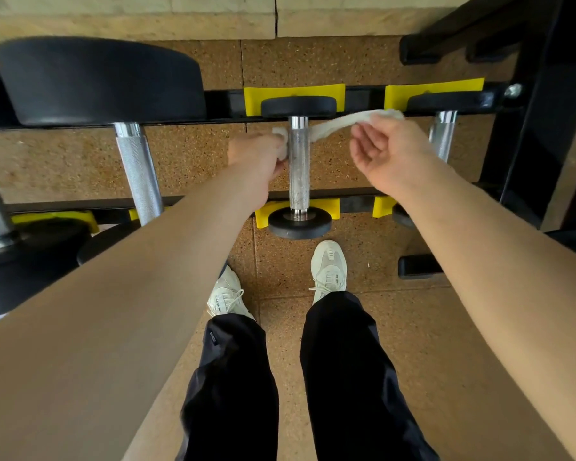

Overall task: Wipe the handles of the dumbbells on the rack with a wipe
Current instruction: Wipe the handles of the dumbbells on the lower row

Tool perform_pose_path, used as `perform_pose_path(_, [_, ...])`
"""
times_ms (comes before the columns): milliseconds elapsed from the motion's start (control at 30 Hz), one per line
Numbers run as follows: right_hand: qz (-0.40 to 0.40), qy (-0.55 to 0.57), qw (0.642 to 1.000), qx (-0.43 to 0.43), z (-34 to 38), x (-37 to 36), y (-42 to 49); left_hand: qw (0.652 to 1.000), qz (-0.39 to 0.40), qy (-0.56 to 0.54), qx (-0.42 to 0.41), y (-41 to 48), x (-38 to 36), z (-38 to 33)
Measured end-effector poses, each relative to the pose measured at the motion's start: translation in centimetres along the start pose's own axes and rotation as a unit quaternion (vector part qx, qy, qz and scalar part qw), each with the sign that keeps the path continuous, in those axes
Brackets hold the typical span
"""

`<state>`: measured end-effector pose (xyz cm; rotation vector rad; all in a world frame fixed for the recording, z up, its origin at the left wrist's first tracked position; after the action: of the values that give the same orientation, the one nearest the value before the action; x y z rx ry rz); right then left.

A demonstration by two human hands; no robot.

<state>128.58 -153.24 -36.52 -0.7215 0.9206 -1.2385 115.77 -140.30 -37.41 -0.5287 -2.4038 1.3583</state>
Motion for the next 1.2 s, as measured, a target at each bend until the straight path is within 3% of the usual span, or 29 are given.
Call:
perform_pose_path(100, [0.025, 0.019, 0.999, -0.006, 0.0, -0.4, -0.2, 0.998, -0.005, -0.058, 0.014, -0.3, -0.1, -0.5])
perform_pose_path(267, [0.061, -0.119, 0.989, -0.055, -2.6, -2.5, -0.5, 0.978, -0.038, -0.203, 0.011, -1.2, 2.0, -0.4])
perform_pose_path(500, [-0.020, -0.009, 0.999, 0.025, 0.0, 0.8, -0.9, 0.999, 0.014, -0.029, -0.021, -2.9, -0.6, -0.5])
perform_pose_path(567, [-0.045, -0.070, 0.996, 0.027, -0.8, 1.2, -1.6, 0.999, 0.010, -0.040, -0.014, -3.3, -0.2, -0.9])
perform_pose_path(667, [-0.061, -0.223, 0.971, 0.067, -2.1, 1.1, -3.0, 0.989, 0.028, -0.144, 0.005, -4.0, 2.2, -1.4])
perform_pose_path(800, [0.049, -0.338, 0.932, 0.122, -2.8, -1.3, -6.3, 0.979, 0.068, -0.192, -0.022, -5.8, 6.0, -1.7])
perform_pose_path(933, [0.233, -0.345, 0.909, 0.023, -4.0, -5.5, -10.0, 0.970, 0.116, -0.208, -0.040, -8.6, 8.8, -1.7])
perform_pose_path(1000, [0.289, -0.338, 0.896, -0.020, -4.7, -7.1, -11.7, 0.966, 0.137, -0.215, -0.040, -9.8, 9.9, -1.3])
perform_pose_path(1100, [0.320, -0.309, 0.894, -0.053, -6.0, -8.7, -13.5, 0.962, 0.137, -0.233, -0.039, -11.3, 11.6, -0.6])
perform_pose_path(1200, [0.294, -0.305, 0.904, -0.052, -7.7, -9.2, -14.3, 0.980, 0.066, -0.178, -0.058, -12.5, 13.2, 0.4])
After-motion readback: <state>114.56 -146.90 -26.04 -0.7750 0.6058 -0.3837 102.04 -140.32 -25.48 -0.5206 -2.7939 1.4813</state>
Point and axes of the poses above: each hand's wrist, its own y-axis towards the middle knuckle, its own x-axis out of the back of the hand, z = x × y, the point moved 1 cm from there along y, towards the middle knuckle, and after that the axes turned 2 degrees about z, right-handed, at the moved point
